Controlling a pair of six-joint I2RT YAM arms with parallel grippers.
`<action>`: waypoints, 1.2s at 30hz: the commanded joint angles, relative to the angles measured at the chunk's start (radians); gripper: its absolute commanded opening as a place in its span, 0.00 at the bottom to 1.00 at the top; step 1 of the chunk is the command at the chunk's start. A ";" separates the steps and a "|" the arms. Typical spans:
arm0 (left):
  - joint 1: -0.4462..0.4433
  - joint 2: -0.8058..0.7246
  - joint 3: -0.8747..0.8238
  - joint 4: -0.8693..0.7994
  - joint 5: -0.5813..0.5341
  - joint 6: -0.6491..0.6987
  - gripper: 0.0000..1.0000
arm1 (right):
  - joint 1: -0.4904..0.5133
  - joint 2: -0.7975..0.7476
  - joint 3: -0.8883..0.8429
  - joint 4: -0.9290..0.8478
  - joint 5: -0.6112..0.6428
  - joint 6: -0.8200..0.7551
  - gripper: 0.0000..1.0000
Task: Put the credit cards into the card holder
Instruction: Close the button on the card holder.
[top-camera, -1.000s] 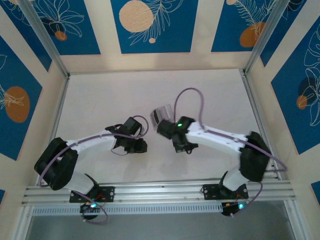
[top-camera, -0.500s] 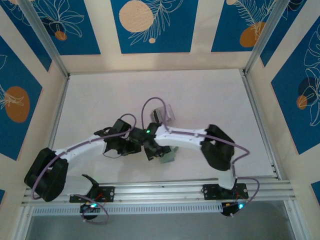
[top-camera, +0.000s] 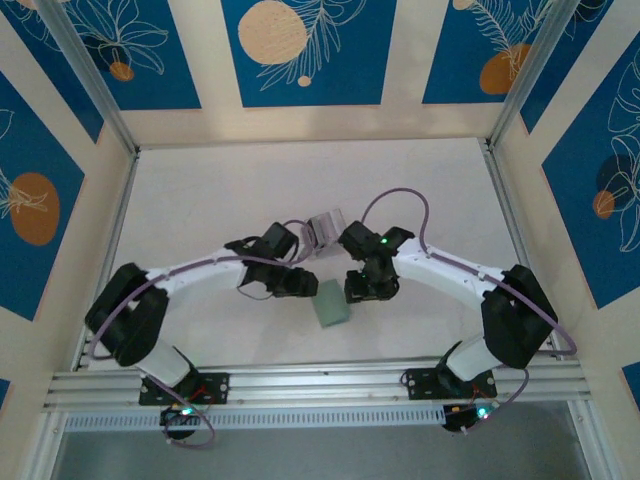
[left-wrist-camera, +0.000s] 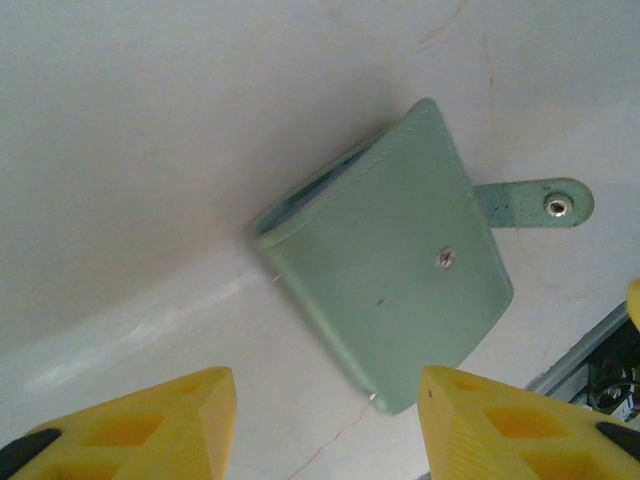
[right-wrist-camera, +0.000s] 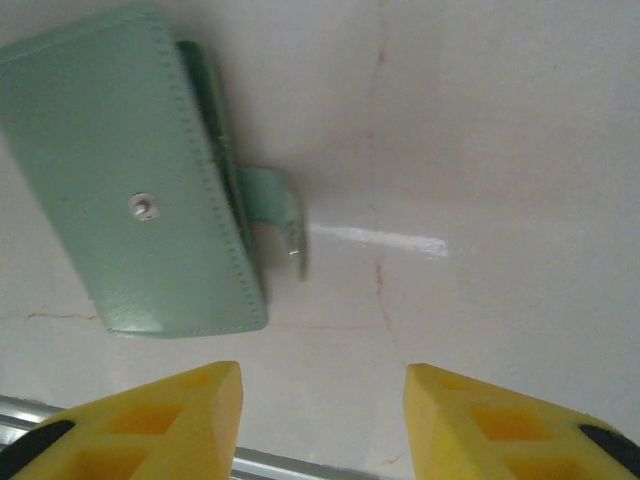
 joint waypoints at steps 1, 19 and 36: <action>-0.037 0.082 0.082 -0.057 -0.006 0.065 0.53 | -0.056 -0.030 -0.033 0.088 -0.146 -0.051 0.45; -0.131 0.228 0.144 -0.144 -0.099 0.163 0.51 | -0.155 0.049 -0.070 0.185 -0.284 -0.111 0.21; -0.118 0.038 0.062 -0.065 -0.046 0.026 0.59 | -0.154 0.079 -0.076 0.170 -0.228 -0.117 0.10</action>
